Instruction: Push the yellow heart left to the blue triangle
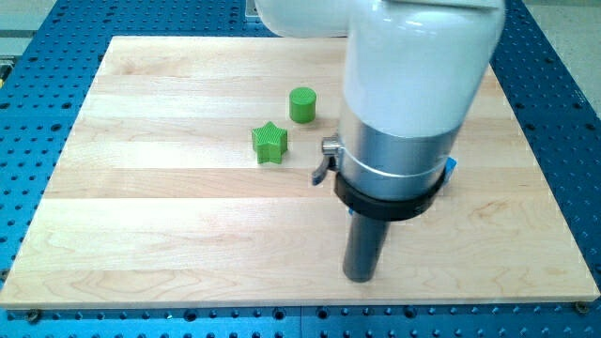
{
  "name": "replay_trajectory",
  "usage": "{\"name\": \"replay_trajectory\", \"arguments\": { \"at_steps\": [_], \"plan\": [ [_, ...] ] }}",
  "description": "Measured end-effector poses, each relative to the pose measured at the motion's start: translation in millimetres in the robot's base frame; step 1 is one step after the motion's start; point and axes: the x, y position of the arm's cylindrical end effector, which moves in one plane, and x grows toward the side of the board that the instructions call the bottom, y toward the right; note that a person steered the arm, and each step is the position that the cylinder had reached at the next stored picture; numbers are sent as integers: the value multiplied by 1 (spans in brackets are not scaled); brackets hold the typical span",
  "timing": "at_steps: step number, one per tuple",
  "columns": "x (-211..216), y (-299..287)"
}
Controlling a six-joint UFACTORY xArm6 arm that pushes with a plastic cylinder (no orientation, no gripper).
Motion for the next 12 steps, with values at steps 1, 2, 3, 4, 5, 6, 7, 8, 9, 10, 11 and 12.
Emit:
{"name": "replay_trajectory", "arguments": {
  "at_steps": [1, 2, 3, 4, 5, 6, 7, 8, 9, 10, 11, 12],
  "plan": [
    [-55, 7],
    [-75, 5],
    [-66, -41],
    [-65, -103],
    [-93, -156],
    [-169, -181],
    [-271, -168],
    [-346, -106],
    [-392, -19],
    [-403, 19],
    [-402, 52],
    [-403, 139]
  ]
}}
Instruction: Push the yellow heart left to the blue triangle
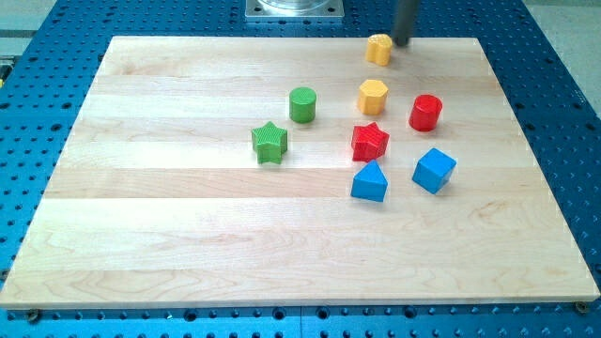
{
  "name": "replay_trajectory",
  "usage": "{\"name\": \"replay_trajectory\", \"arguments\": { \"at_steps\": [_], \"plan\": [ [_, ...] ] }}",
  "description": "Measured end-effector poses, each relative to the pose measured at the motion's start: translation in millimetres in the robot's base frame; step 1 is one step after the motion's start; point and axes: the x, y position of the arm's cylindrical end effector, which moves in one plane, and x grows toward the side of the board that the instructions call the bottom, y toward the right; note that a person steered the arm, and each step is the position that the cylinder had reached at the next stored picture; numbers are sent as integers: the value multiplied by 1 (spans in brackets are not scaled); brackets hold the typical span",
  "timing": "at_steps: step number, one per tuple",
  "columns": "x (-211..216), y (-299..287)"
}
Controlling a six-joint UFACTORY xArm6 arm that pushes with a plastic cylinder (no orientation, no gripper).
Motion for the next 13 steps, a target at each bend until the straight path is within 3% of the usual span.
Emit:
{"name": "replay_trajectory", "arguments": {
  "at_steps": [1, 3, 6, 8, 10, 12, 13],
  "plan": [
    [1, 6],
    [49, -77],
    [52, -204],
    [30, -240],
    [36, -293],
    [87, -304],
    [139, -319]
  ]
}}
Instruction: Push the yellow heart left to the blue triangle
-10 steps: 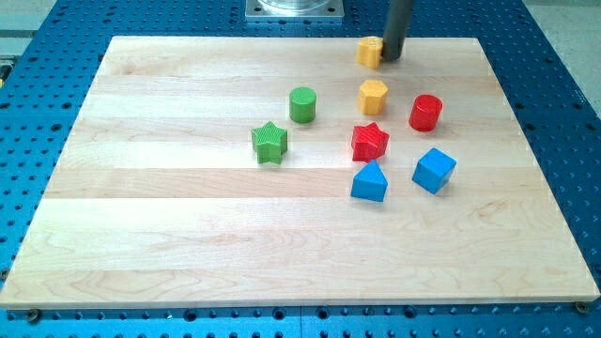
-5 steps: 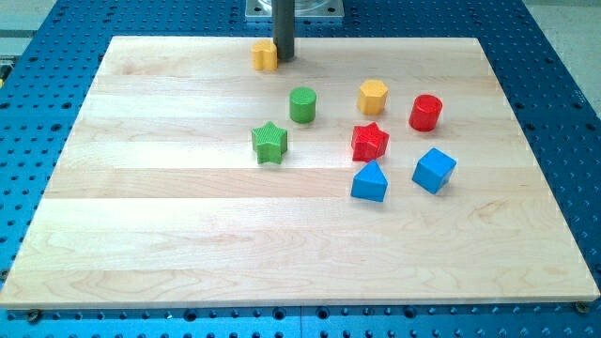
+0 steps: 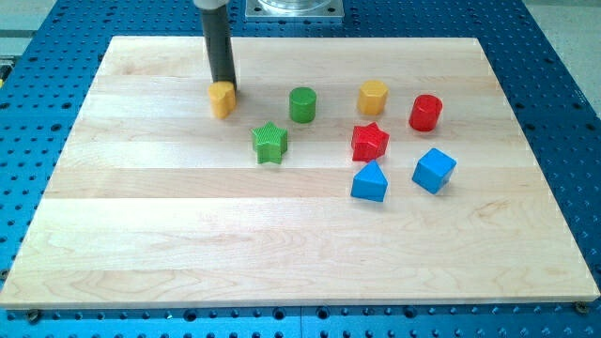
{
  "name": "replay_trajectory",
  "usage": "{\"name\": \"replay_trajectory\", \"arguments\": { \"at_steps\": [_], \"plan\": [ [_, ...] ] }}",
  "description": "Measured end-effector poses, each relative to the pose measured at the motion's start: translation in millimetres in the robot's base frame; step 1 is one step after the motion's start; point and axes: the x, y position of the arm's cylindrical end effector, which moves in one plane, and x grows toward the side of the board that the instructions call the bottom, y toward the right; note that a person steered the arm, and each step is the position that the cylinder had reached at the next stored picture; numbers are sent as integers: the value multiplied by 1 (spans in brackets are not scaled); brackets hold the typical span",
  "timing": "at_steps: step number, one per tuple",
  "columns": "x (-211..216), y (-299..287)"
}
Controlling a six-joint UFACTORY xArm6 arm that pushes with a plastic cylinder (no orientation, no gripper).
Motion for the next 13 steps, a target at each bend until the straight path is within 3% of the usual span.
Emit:
{"name": "replay_trajectory", "arguments": {
  "at_steps": [2, 4, 7, 9, 10, 11, 13],
  "plan": [
    [120, -25],
    [99, -34],
    [90, 5],
    [148, 15],
    [156, 25],
    [134, 23],
    [144, 75]
  ]
}}
